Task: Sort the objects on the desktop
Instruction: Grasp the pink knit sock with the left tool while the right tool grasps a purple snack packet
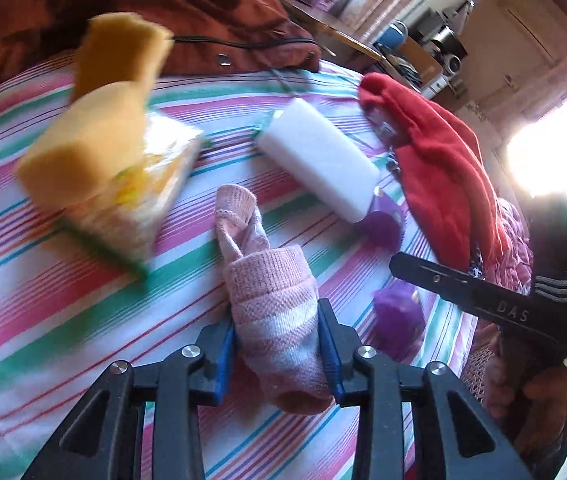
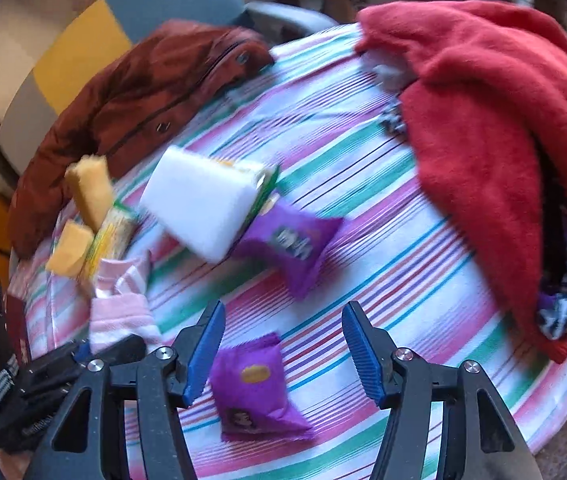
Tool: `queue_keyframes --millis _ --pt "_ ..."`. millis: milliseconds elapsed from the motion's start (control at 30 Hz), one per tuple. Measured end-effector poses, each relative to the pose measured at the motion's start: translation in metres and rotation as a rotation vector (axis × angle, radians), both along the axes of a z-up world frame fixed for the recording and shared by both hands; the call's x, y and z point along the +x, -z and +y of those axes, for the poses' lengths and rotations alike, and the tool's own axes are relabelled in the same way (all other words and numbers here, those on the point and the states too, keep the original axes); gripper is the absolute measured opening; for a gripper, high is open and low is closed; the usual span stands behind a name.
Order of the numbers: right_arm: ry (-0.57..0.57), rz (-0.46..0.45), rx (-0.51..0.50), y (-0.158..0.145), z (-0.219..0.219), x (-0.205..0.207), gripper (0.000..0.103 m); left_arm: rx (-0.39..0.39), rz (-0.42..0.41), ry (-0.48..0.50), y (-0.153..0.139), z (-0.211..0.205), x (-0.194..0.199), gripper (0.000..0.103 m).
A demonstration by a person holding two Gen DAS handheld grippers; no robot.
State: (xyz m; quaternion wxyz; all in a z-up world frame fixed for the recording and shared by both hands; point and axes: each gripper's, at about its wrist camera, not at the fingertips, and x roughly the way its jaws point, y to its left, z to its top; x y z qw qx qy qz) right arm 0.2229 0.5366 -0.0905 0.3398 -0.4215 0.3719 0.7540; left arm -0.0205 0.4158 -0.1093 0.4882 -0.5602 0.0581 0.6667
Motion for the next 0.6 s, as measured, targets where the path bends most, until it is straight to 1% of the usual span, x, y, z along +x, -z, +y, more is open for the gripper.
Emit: queue_keyframes --millis 67,133,167,233,333,367,400,433,467,500,533,567,600 --pt "-0.042 -0.013 -0.027 0.004 -0.005 -0.007 0.064 -0.006 0.016 -0.016 -0.001 -0.014 0.001 0.036" --pt "-0.075 -0.043 -0.033 0.007 -0.013 -0.013 0.075 -0.008 0.016 -0.026 0.0 -0.028 0.0 0.036" --pt "-0.097 -0.061 -0.029 0.007 -0.018 -0.016 0.077 -0.007 0.014 -0.03 0.0 -0.035 0.0 0.036" --pt "-0.137 -0.092 -0.034 0.01 -0.028 -0.022 0.084 -0.005 0.016 -0.041 0.001 -0.045 0.001 0.036" --pt "-0.155 -0.172 -0.008 0.015 -0.041 -0.025 0.084 -0.001 0.01 -0.059 0.0 -0.06 0.001 0.036" --pt "-0.156 -0.183 -0.002 0.015 -0.042 -0.026 0.084 0.0 0.011 -0.065 0.0 -0.064 0.002 0.036" --pt "-0.153 -0.199 0.006 0.015 -0.044 -0.026 0.081 0.001 0.015 -0.07 0.0 -0.068 0.003 0.036" --pt "-0.15 -0.221 0.023 0.015 -0.045 -0.026 0.073 0.001 0.021 -0.075 -0.001 -0.072 0.004 0.036" --pt "-0.148 -0.243 0.041 0.016 -0.046 -0.027 0.068 0.003 0.028 -0.08 -0.001 -0.079 0.005 0.036" --pt "-0.146 -0.264 0.062 0.016 -0.047 -0.028 0.059 0.005 0.031 -0.085 -0.001 -0.083 0.006 0.036" --pt "-0.147 -0.26 0.068 0.014 -0.048 -0.028 0.048 0.006 0.034 -0.092 -0.002 -0.089 0.006 0.036" --pt "-0.149 -0.251 0.073 0.013 -0.049 -0.027 0.042 0.008 0.037 -0.1 -0.003 -0.094 0.006 0.036" --pt "-0.148 -0.25 0.076 0.012 -0.049 -0.027 0.041 0.007 0.043 -0.107 -0.004 -0.099 0.007 0.036"
